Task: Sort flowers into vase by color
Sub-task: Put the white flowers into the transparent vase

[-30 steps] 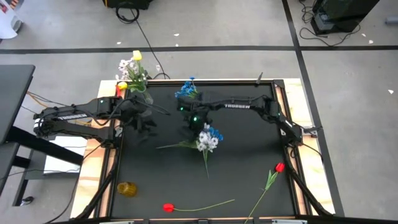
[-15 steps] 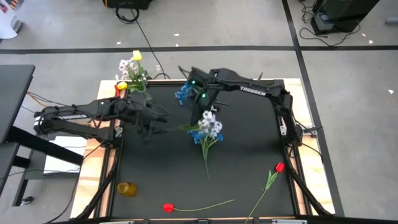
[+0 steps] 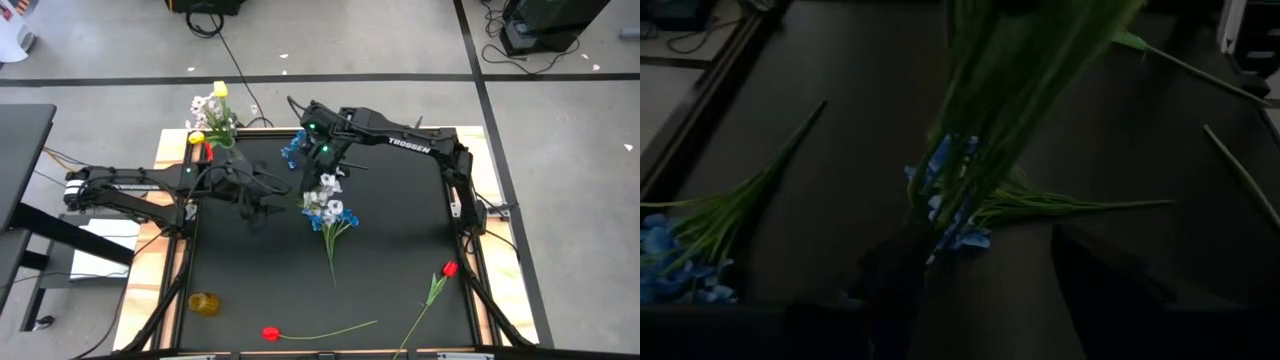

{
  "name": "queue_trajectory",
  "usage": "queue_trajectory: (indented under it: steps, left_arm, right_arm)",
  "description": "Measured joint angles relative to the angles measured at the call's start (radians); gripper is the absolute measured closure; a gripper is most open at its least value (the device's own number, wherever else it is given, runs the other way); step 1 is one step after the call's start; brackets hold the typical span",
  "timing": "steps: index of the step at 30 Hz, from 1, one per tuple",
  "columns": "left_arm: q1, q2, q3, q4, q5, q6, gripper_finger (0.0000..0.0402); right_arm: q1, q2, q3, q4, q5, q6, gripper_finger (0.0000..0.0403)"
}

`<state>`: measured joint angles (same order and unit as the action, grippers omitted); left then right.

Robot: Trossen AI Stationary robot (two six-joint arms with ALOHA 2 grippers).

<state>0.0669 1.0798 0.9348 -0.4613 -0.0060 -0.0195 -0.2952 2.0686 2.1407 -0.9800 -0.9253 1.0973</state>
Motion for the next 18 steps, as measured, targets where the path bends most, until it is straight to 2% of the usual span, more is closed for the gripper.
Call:
queue_trajectory:
  steps: [8, 13, 18]
  left_arm:
    - [0.000, -0.016, 0.000, -0.002, -0.037, -0.005, 0.0208]
    - [-0.005, -0.026, 0.008, -0.006, -0.052, -0.010, 0.0205]
    - [-0.036, -0.027, 0.010, -0.006, -0.096, 0.024, 0.0186]
  right_arm:
    - [-0.001, 0.000, 0.000, -0.007, -0.013, 0.000, 0.0380]
    - [-0.005, 0.000, 0.000, -0.029, -0.016, -0.008, 0.0380]
    - [-0.014, 0.000, 0.000, -0.039, -0.016, -0.008, 0.0380]
